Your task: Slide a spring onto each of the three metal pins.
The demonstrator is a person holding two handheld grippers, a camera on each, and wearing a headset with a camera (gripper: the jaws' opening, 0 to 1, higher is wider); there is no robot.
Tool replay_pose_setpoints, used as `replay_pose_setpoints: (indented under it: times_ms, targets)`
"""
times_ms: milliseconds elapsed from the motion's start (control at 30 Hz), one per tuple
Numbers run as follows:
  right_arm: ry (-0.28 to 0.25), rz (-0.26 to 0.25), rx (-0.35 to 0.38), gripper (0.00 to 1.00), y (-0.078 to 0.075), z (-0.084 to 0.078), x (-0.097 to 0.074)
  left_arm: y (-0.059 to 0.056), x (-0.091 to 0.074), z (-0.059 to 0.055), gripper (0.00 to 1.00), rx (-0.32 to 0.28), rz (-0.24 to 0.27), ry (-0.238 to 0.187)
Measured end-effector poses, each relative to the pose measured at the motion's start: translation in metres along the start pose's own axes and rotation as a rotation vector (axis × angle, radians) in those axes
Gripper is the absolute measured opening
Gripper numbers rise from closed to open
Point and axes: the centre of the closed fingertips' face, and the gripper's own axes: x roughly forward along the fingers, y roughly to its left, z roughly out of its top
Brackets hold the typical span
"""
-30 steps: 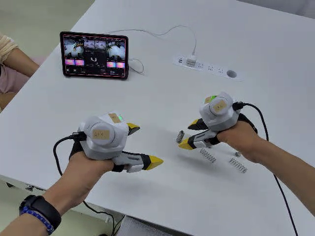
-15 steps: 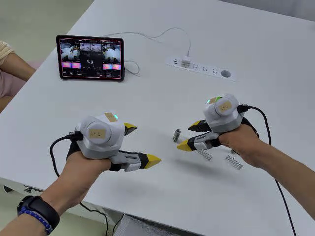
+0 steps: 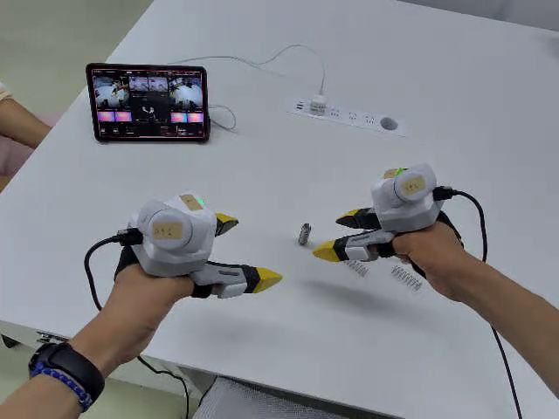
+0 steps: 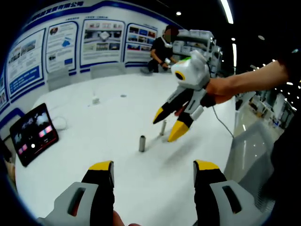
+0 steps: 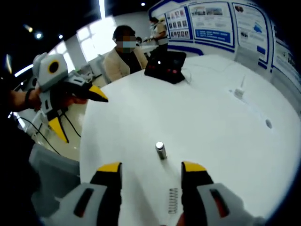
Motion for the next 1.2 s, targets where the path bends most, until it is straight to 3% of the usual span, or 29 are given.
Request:
replay_pose_setpoints:
  times_ms: [133,867,1200]
  targets:
    - [-0.006,-0.009,0.008,0.53,0.006,-0.002,-0.006,-0.002,0.003,0.000,0.70,0.001,-0.006,0.003]
    - [-0.095,-0.078,0.140,0.59,-0.012,-0.028,-0.044,-0.012,0.022,0.006,0.71,0.011,-0.037,0.017]
    - [-0.141,-0.097,0.211,0.64,-0.013,-0.040,-0.057,-0.013,0.027,0.008,0.71,0.010,-0.040,0.021]
